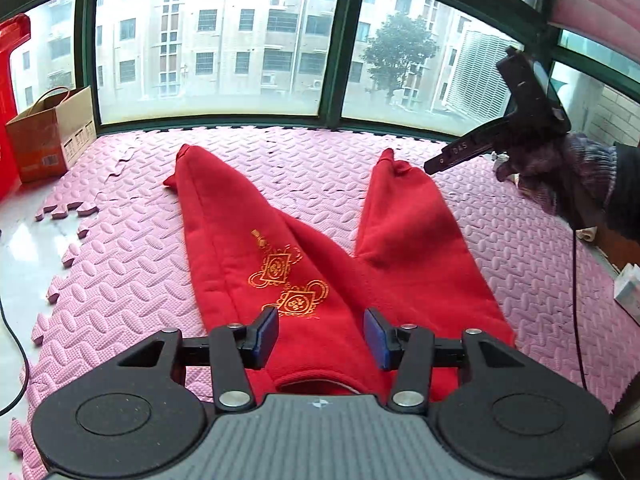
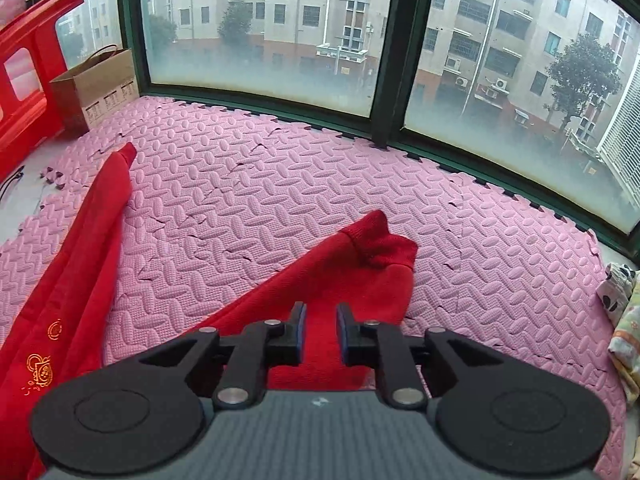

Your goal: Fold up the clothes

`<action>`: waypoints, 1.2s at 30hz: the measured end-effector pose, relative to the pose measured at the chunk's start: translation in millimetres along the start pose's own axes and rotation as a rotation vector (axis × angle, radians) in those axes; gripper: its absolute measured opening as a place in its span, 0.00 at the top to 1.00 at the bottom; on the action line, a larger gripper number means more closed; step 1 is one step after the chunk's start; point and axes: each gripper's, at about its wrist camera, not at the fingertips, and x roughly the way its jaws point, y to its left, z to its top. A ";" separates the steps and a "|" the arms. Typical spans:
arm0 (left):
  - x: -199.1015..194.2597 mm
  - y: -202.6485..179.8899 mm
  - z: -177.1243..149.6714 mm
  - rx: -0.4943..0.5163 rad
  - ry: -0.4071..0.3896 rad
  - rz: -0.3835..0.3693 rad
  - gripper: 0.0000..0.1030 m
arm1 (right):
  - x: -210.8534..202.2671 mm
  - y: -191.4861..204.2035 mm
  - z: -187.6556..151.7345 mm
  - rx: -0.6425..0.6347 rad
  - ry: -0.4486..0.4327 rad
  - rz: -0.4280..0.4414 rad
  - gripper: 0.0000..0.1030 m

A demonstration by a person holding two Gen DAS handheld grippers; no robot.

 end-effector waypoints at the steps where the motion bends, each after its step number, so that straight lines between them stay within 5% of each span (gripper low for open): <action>1: 7.8 3.6 -1.1 -0.004 0.027 0.023 0.53 | 2.4 11.9 0.0 -0.011 0.004 0.042 0.80; 4: 27.7 17.1 -8.2 -0.023 0.108 0.076 0.62 | 9.5 47.8 0.1 -0.044 0.018 0.166 0.79; 6: 36.6 25.6 -13.7 -0.039 0.145 0.088 0.84 | 13.1 66.5 1.6 -0.064 0.027 0.226 0.79; 11: 28.9 25.4 -17.3 -0.006 0.157 0.120 0.99 | 24.5 115.6 -1.2 -0.148 0.059 0.338 0.77; 16: 15.9 40.1 -28.9 -0.005 0.239 0.197 1.00 | 40.2 119.7 -5.5 -0.152 0.105 0.327 0.77; 19: 8.7 59.6 -21.4 -0.072 0.255 0.152 1.00 | 46.1 107.6 -1.2 -0.103 0.108 0.362 0.76; 25: 29.9 73.6 36.5 -0.122 0.142 0.147 0.94 | 58.1 105.1 14.6 -0.089 0.092 0.383 0.76; 30: 67.6 84.2 93.8 -0.156 0.057 0.142 0.57 | 66.7 105.3 29.4 -0.095 0.074 0.395 0.76; 36: 122.0 108.4 158.2 -0.183 -0.019 0.174 0.44 | 80.6 109.0 44.3 -0.115 0.047 0.419 0.76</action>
